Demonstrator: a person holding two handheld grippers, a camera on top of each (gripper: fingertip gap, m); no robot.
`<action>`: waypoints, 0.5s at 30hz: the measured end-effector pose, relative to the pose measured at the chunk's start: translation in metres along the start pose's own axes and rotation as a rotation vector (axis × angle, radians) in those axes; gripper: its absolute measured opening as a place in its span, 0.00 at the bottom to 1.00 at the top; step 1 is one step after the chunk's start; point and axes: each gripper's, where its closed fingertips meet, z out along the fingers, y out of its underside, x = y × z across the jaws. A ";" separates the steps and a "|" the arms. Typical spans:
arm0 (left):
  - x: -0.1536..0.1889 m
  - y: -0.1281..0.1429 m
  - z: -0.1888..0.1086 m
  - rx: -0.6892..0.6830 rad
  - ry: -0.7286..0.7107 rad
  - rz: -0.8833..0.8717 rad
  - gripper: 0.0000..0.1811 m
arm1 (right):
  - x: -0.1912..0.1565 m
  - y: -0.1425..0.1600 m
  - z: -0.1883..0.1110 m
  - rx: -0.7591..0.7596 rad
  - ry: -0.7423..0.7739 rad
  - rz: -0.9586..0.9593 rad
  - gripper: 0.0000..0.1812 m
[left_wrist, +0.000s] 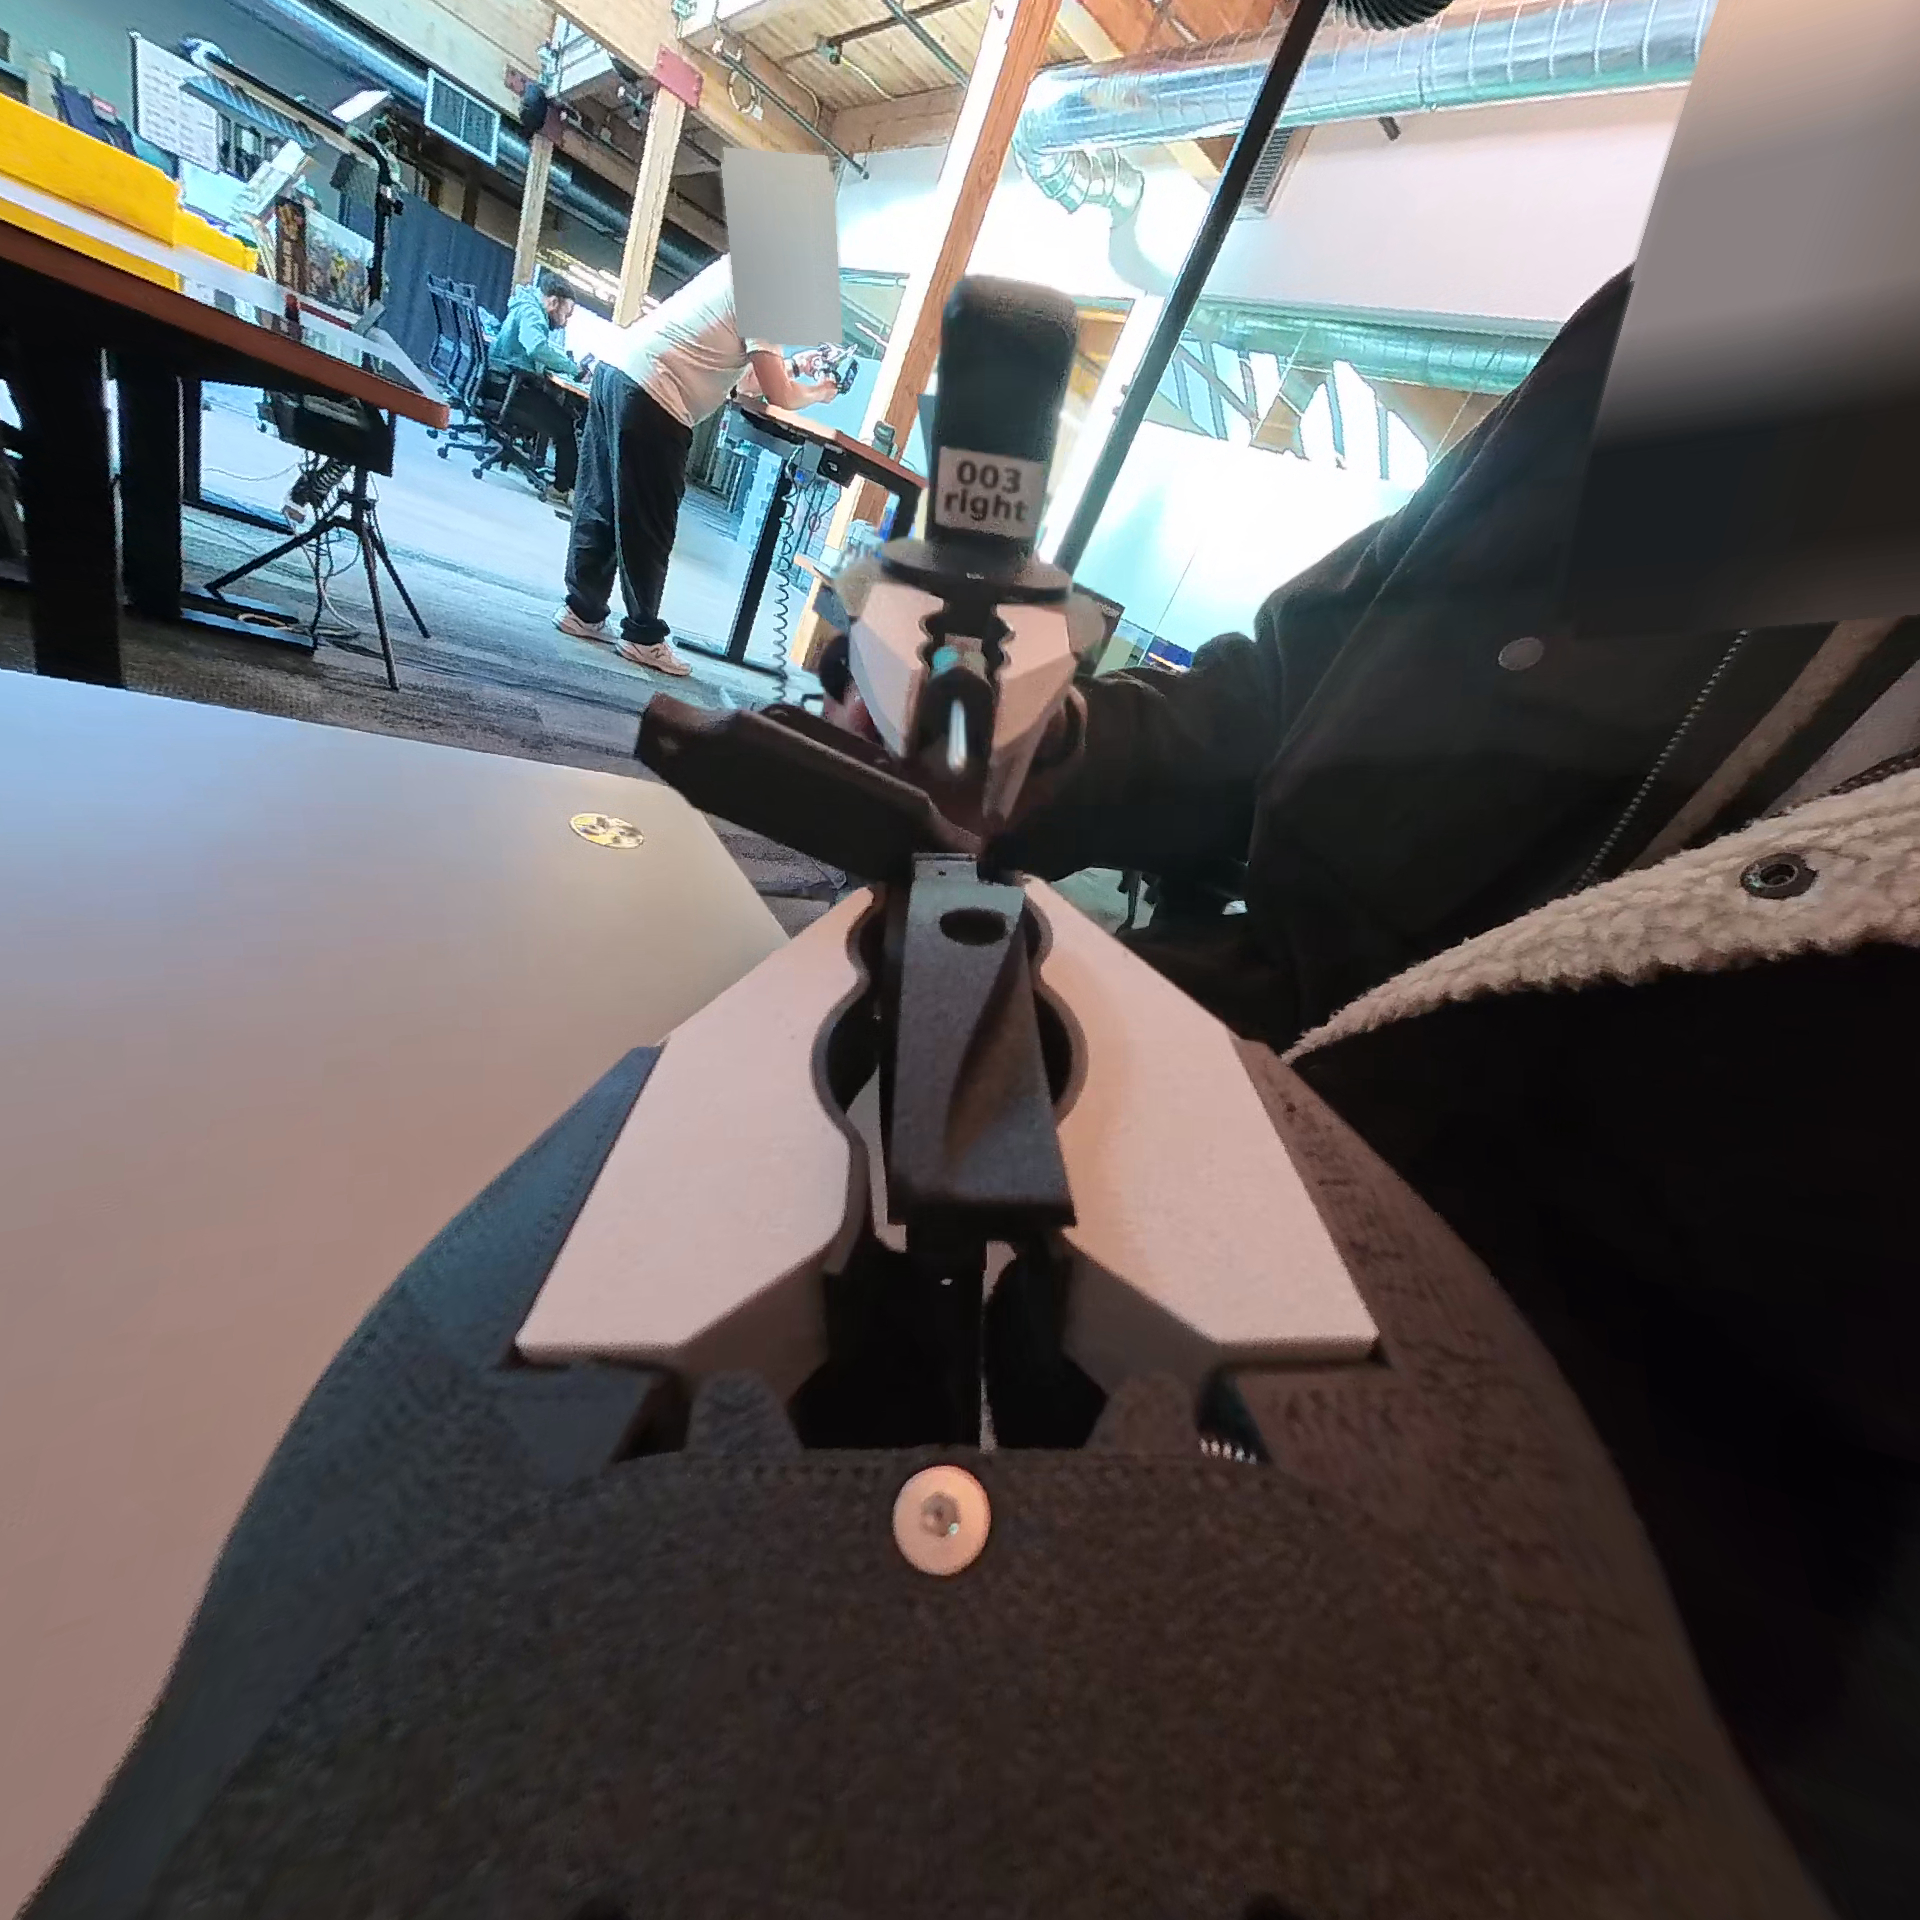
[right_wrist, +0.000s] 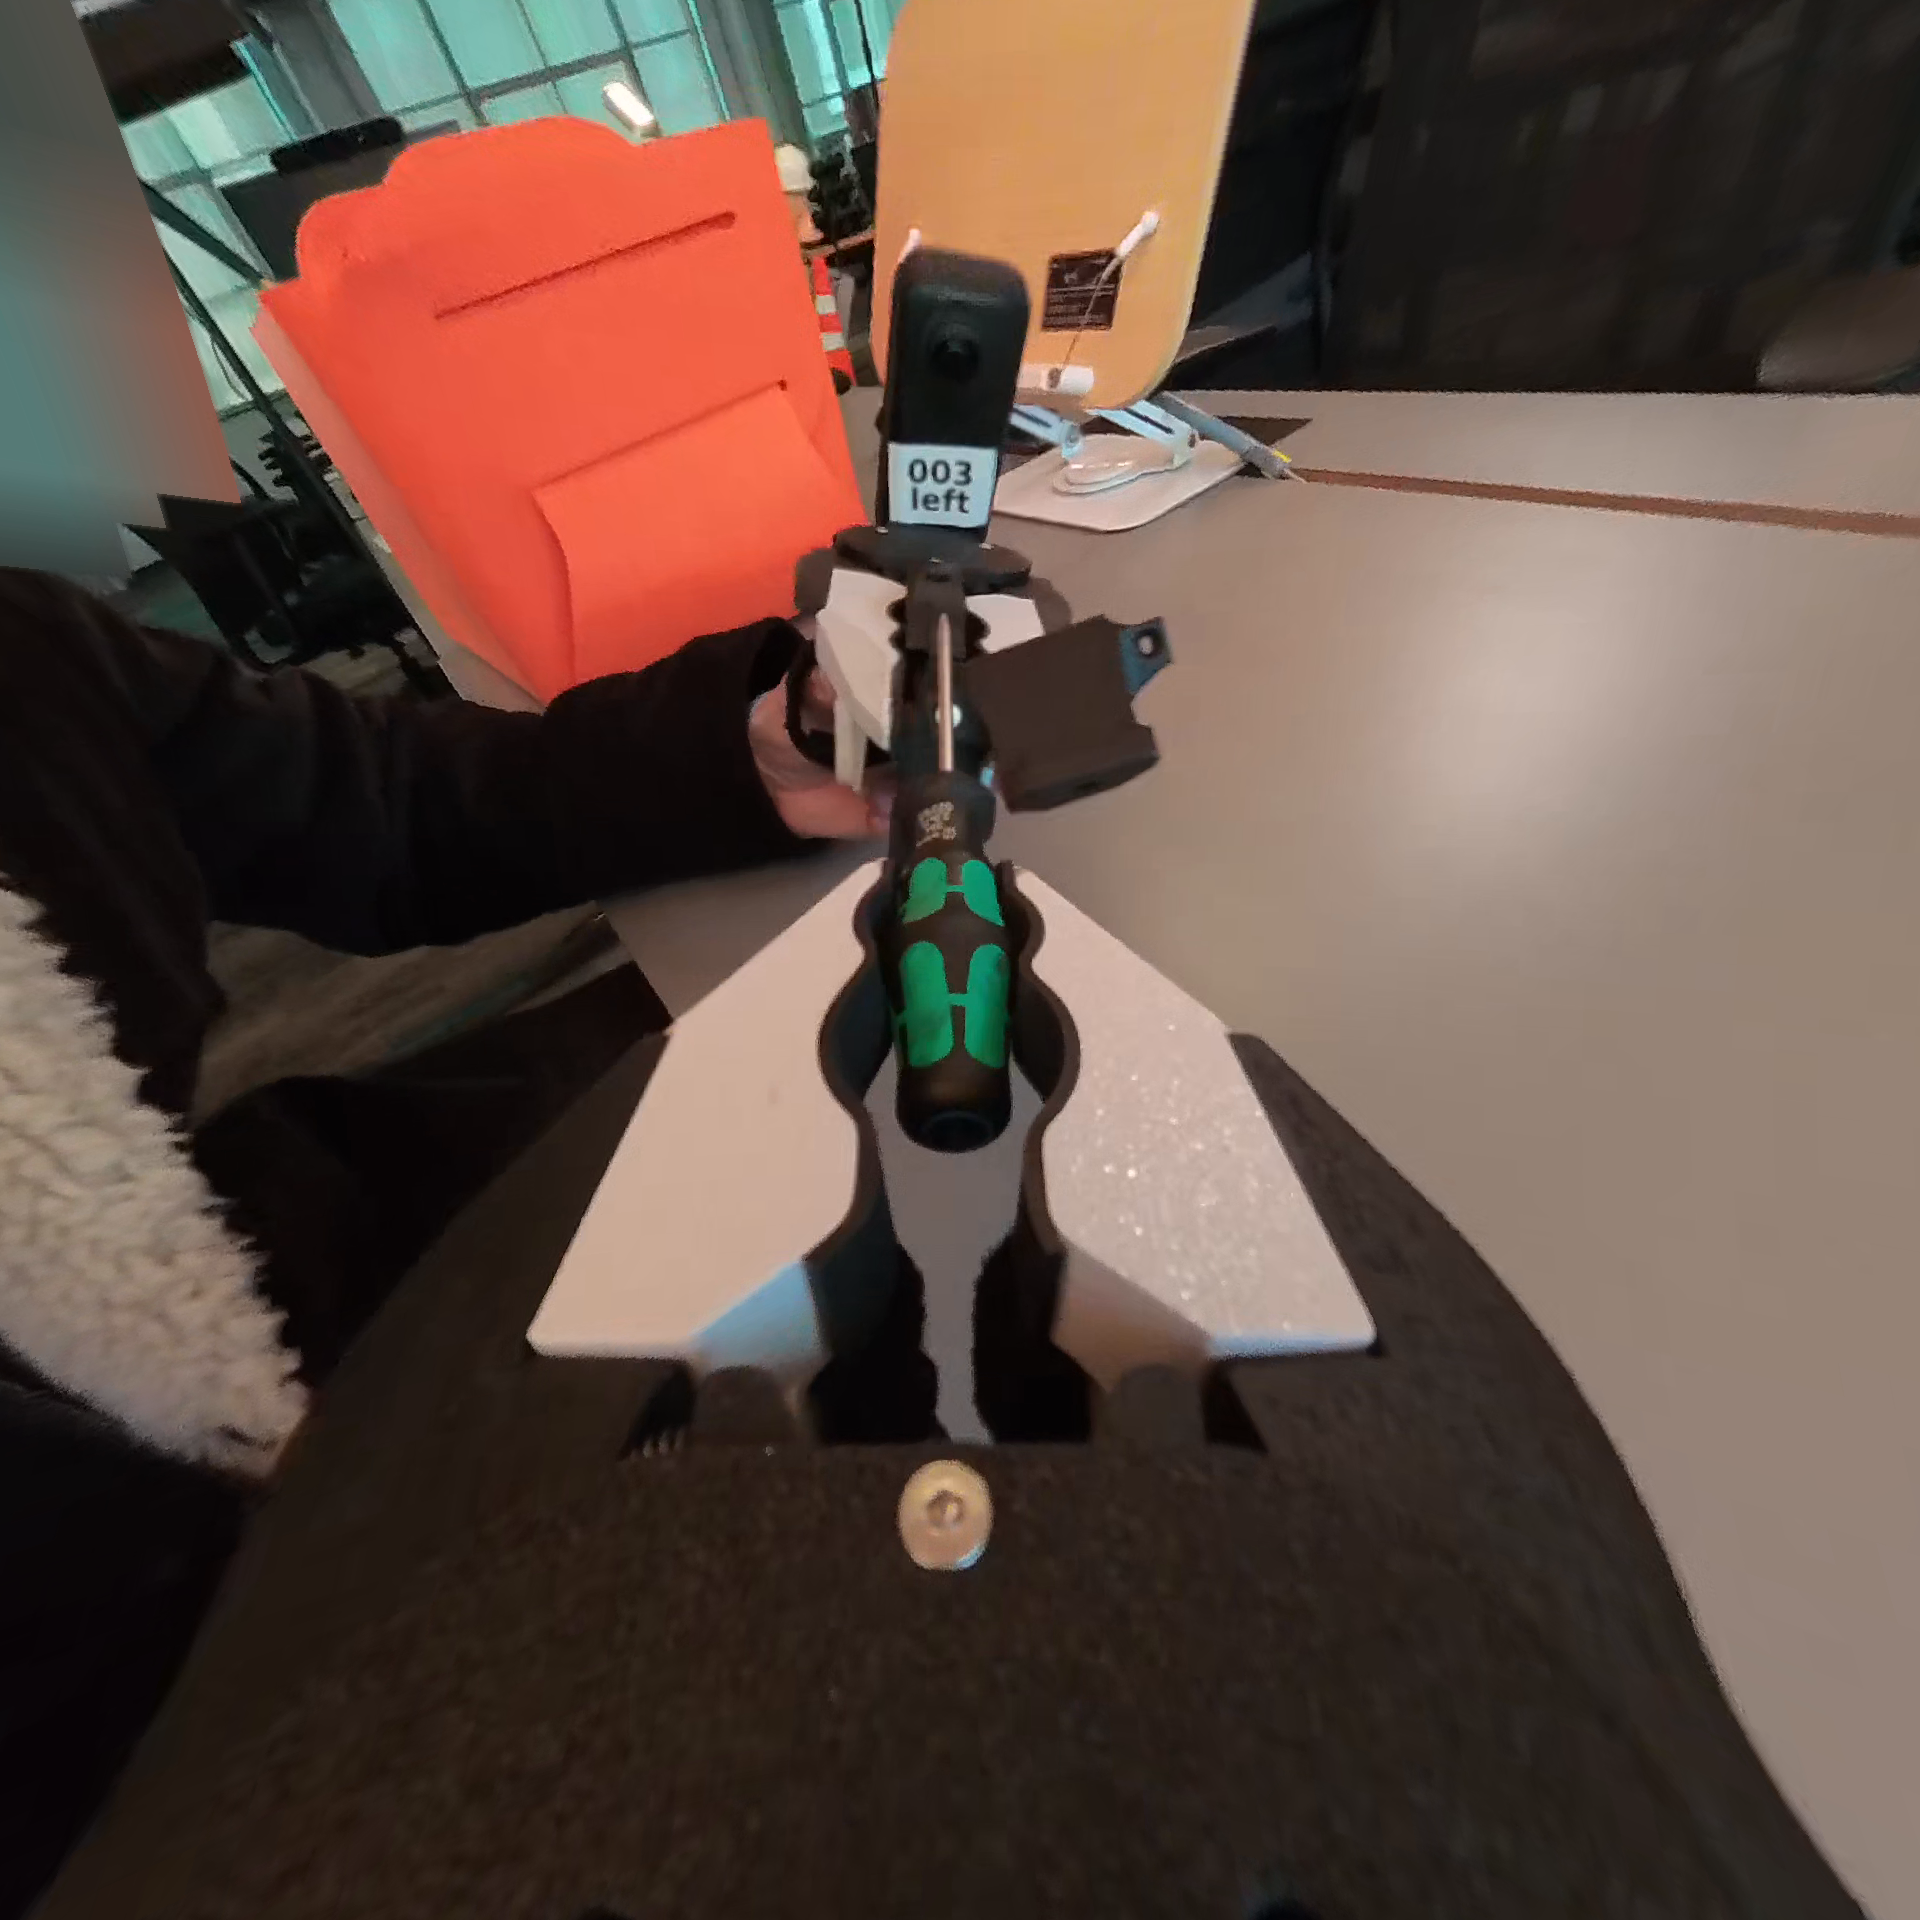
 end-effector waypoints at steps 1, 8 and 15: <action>0.000 -0.001 -0.001 0.004 0.000 0.000 0.12 | 0.000 -0.001 -0.006 -0.021 -0.011 0.019 0.09; -0.006 0.012 0.001 -0.085 -0.062 0.054 0.12 | 0.001 0.014 -0.023 -0.234 0.007 -0.057 0.09; -0.006 0.019 0.004 -0.130 -0.067 0.070 0.12 | 0.006 0.023 -0.021 -0.277 0.043 -0.109 0.09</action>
